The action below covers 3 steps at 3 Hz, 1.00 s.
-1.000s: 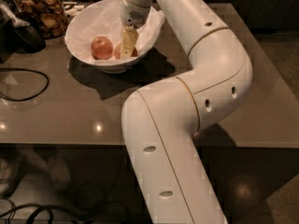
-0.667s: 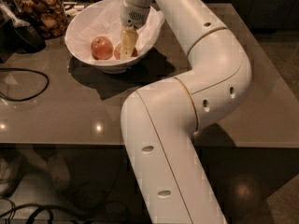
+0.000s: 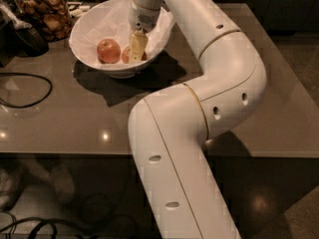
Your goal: Pick apple from white bowl
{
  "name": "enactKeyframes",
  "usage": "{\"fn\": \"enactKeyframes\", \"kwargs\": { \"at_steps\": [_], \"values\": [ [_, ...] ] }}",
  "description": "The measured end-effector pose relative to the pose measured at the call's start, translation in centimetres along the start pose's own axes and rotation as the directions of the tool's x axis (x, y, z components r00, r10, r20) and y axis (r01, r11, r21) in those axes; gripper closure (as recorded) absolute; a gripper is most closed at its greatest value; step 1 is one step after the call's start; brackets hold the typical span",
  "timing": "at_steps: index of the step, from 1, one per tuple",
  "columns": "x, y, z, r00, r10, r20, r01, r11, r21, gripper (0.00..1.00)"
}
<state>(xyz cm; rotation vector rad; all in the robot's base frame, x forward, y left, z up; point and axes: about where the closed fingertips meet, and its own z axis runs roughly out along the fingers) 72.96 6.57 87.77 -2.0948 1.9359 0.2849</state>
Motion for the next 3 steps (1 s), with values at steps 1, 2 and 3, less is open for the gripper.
{"fn": "enactKeyframes", "kwargs": {
  "at_steps": [1, 2, 3],
  "values": [
    [0.16, -0.01, 0.12, 1.000, 0.002, -0.001, -0.002, 1.0000, -0.003, 0.33],
    [0.48, -0.06, 0.21, 1.000, 0.007, -0.003, -0.007, 1.0000, -0.005, 0.36],
    [0.48, -0.06, 0.22, 1.000, 0.007, -0.003, -0.007, 1.0000, -0.005, 0.54]
  ]
}}
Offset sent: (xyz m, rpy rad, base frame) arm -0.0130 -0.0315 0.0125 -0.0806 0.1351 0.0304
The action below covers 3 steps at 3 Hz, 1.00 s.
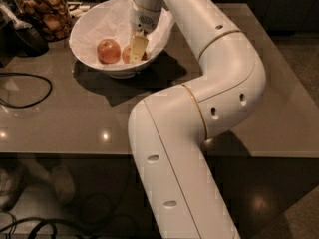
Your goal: Pick apple from white bowl
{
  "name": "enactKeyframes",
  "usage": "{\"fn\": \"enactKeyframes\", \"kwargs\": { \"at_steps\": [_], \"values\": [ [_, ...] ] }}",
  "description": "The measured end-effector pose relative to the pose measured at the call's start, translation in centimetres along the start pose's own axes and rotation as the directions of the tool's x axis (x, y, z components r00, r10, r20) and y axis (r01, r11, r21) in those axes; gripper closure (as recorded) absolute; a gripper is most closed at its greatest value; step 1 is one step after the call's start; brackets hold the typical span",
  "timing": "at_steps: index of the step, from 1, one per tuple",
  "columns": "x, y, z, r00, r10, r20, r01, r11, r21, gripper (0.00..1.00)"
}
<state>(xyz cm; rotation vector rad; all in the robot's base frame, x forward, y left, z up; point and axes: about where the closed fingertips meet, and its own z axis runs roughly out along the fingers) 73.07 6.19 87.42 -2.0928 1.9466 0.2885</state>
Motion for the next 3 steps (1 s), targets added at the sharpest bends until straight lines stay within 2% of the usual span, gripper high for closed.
{"fn": "enactKeyframes", "kwargs": {
  "at_steps": [2, 3],
  "values": [
    [0.0, 0.0, 0.0, 1.000, 0.000, 0.000, 0.000, 1.0000, 0.000, 0.99],
    [-0.7, -1.1, -0.3, 1.000, 0.001, 0.012, -0.002, 0.9988, 0.049, 1.00]
  ]
}}
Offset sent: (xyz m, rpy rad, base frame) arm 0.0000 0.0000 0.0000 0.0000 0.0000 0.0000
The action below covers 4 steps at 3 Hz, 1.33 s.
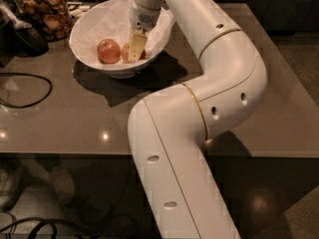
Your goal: Pick apple from white bowl
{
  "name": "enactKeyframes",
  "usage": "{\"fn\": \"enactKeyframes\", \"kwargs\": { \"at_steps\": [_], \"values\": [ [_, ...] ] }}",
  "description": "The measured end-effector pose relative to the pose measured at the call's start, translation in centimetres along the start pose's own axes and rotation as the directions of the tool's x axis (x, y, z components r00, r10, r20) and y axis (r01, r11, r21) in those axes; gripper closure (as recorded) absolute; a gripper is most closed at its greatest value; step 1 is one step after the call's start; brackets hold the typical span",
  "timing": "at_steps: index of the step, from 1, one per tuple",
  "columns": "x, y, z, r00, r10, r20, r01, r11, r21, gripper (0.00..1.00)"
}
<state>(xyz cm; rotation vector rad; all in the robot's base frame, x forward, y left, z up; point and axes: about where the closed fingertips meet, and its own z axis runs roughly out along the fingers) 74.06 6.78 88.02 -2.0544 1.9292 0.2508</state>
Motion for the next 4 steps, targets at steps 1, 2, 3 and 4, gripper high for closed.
{"fn": "enactKeyframes", "kwargs": {
  "at_steps": [1, 2, 3, 4],
  "values": [
    [-1.5, 0.1, -1.6, 1.000, -0.009, -0.010, 0.009, 0.9995, 0.031, 1.00],
    [-2.9, 0.7, -3.0, 1.000, -0.021, -0.005, 0.021, 0.9990, 0.039, 1.00],
    [-3.8, 1.2, -3.8, 0.999, -0.032, 0.000, 0.032, 0.9986, 0.041, 1.00],
    [-5.8, 2.6, -5.7, 0.994, -0.101, 0.029, 0.100, 0.9942, 0.038, 1.00]
  ]
}}
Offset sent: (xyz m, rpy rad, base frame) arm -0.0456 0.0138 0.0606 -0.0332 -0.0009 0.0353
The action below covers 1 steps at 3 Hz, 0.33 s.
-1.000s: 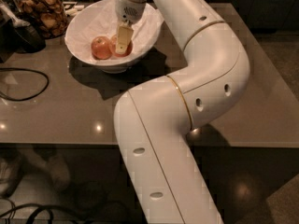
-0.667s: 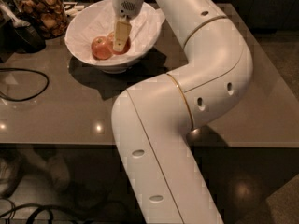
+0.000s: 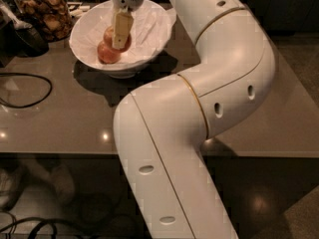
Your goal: Pick apple from white bowl
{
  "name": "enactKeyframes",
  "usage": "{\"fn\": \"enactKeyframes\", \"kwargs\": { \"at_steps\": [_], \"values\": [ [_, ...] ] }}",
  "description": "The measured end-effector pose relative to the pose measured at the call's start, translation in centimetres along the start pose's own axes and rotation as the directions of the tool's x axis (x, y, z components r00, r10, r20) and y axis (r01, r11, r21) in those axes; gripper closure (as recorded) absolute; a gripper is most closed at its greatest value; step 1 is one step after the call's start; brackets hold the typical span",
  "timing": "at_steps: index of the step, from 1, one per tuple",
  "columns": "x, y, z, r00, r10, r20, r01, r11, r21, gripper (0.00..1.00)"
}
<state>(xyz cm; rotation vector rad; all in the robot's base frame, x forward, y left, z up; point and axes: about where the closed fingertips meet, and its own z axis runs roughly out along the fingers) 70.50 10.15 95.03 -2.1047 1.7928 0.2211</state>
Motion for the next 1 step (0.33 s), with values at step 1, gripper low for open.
{"fn": "enactKeyframes", "kwargs": {
  "at_steps": [1],
  "values": [
    [-1.38, 0.69, -1.25, 0.999, -0.044, 0.021, 0.044, 0.9990, 0.003, 1.00]
  ]
}}
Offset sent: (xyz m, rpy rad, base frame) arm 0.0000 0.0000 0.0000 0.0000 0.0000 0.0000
